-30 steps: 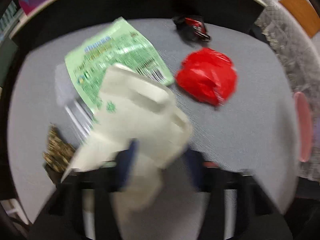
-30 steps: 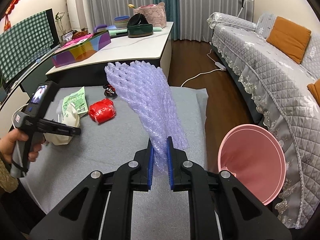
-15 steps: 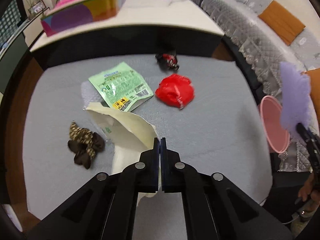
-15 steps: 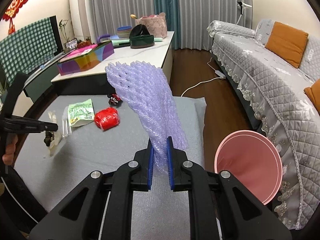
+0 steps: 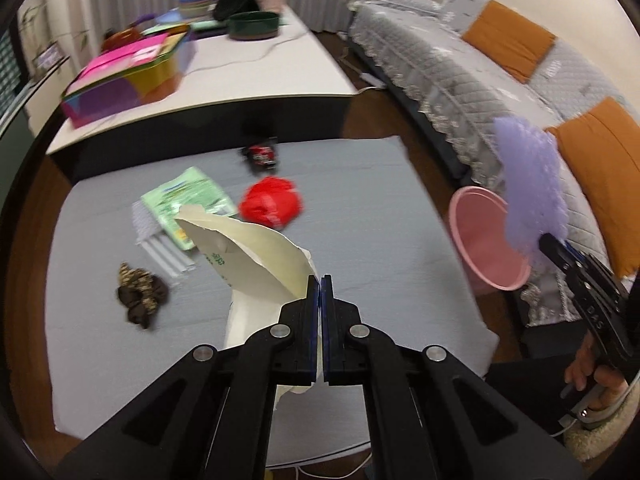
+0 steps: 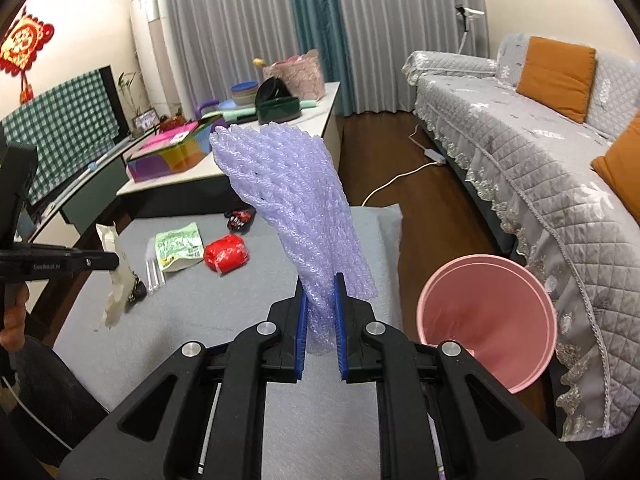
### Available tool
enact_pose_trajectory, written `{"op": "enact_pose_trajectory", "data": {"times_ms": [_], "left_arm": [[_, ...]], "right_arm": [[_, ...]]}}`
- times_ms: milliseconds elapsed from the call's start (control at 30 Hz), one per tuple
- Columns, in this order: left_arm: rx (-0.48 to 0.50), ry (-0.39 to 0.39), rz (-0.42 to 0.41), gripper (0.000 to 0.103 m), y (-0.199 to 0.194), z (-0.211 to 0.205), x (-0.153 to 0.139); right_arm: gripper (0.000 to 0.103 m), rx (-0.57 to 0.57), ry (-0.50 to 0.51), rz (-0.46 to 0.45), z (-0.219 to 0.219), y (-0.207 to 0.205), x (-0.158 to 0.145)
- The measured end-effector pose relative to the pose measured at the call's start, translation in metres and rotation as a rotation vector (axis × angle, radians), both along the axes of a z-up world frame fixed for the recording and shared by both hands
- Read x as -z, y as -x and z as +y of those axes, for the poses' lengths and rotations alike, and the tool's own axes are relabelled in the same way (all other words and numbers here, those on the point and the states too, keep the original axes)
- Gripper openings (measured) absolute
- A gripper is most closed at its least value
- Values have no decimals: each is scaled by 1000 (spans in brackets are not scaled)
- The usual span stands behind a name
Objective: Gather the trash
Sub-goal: 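Carry the net and foam box over the pink wastebasket and open both grippers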
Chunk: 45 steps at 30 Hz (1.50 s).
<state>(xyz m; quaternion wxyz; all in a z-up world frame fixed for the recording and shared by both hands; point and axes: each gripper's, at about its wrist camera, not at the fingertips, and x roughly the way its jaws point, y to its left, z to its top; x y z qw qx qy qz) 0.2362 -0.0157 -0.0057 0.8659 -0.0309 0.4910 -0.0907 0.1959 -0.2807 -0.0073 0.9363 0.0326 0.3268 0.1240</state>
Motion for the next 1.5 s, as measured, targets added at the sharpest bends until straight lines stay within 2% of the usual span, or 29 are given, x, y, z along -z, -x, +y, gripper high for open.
{"op": "enact_pose_trajectory", "data": {"times_ms": [233, 367, 533, 667, 800, 900, 1133, 1400, 1500], "left_arm": [[113, 27, -20, 1, -9, -62, -14], [187, 31, -36, 1, -18, -106, -24], [274, 23, -63, 1, -31, -155, -33], [335, 21, -66, 1, -44, -193, -30], [365, 29, -42, 1, -60, -223, -20], [393, 27, -36, 1, -70, -245, -12], [440, 45, -10, 1, -90, -278, 7], [449, 51, 5, 1, -111, -298, 26], [452, 68, 34, 1, -121, -305, 37]], "right_arm": [[13, 66, -39, -25, -36, 12, -17], [13, 126, -62, 0, -61, 11, -26], [13, 201, -45, 22, -92, -7, -32], [12, 247, -53, 37, -114, -23, -31], [13, 302, -97, 58, -139, -35, -16], [13, 329, -92, 96, -153, -42, 1], [13, 399, -132, 157, -186, -54, 25], [13, 413, -126, 217, -193, -69, 43], [13, 418, -122, 241, -195, -74, 50]]}}
